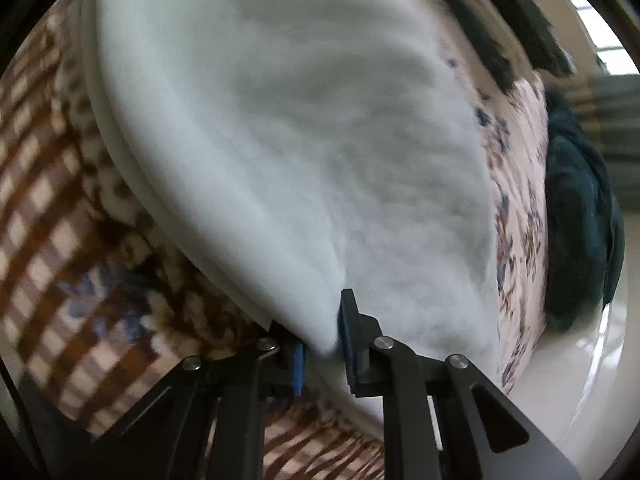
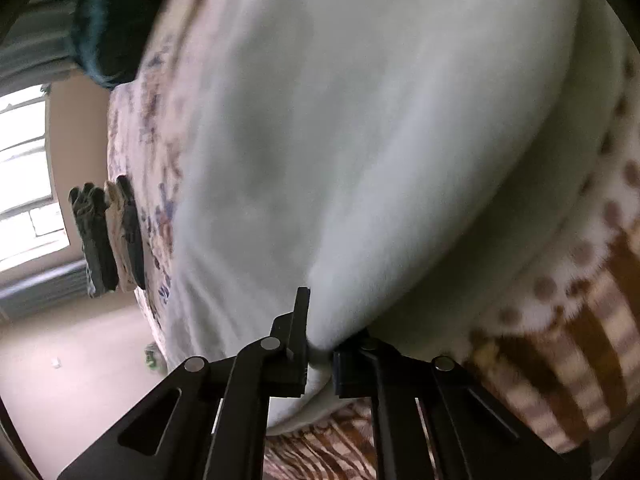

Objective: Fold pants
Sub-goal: 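Pinch the folded pants edge with the left gripper beside the right gripper, then release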

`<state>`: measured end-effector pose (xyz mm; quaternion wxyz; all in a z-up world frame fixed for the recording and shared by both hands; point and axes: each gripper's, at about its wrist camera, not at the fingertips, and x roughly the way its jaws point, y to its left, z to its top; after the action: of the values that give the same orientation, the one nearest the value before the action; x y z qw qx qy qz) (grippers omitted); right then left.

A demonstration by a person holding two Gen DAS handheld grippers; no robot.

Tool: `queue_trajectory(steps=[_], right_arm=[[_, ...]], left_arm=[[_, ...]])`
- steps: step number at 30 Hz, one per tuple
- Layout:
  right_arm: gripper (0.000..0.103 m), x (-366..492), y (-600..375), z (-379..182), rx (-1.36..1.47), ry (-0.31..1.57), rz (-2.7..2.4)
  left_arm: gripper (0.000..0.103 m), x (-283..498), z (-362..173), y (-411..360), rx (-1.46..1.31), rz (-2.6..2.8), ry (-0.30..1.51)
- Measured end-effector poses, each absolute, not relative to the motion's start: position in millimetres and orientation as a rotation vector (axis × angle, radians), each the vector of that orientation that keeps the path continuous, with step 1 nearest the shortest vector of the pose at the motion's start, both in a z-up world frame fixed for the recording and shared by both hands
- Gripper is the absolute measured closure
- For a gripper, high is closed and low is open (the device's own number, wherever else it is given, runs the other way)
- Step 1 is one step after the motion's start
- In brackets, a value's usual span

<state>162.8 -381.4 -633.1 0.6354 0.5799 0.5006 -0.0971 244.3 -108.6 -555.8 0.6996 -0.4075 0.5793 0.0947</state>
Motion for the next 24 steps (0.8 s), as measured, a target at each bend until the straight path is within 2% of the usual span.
queue_trajectory(steps=[4,13,17,20,21,22,23,24], right_arm=[[0.095,146.8,-375.4,-612.9,1.323,1.121,-0.226],[0.095,138.0,-362.2,-635.2,1.328,1.223,-0.237],[0.087,141.3,-372.9,-647.0,1.366,1.254,-0.23],[0.072,129.6,-386.9,-641.8,1.419,1.226,-0.257],[0.062,123.0,-391.1,-638.5,1.43,1.214,-0.278],[0.05,115.9,-394.2,-634.8,1.432,1.218,-0.306],[0.046,110.0,-396.1,-630.1,1.417,1.229,-0.337],[0.045,105.4,-395.9,-624.2,1.391,1.237,-0.359]], left_arm=[[0.09,243.2,-556.9,-106.4,-0.885,0.206,1.308],[0.088,247.9,-563.3,-106.9,-0.854,0.187,1.342],[0.082,250.7,-563.6,-107.0,-0.872,0.174,1.373],[0.072,249.0,-554.2,-109.3,-0.824,0.17,1.411],[0.066,248.3,-549.8,-110.7,-0.799,0.163,1.422],[0.056,247.5,-544.5,-112.1,-0.772,0.154,1.428],[0.051,246.9,-536.6,-113.7,-0.739,0.143,1.428],[0.035,246.9,-528.1,-115.6,-0.684,0.14,1.428]])
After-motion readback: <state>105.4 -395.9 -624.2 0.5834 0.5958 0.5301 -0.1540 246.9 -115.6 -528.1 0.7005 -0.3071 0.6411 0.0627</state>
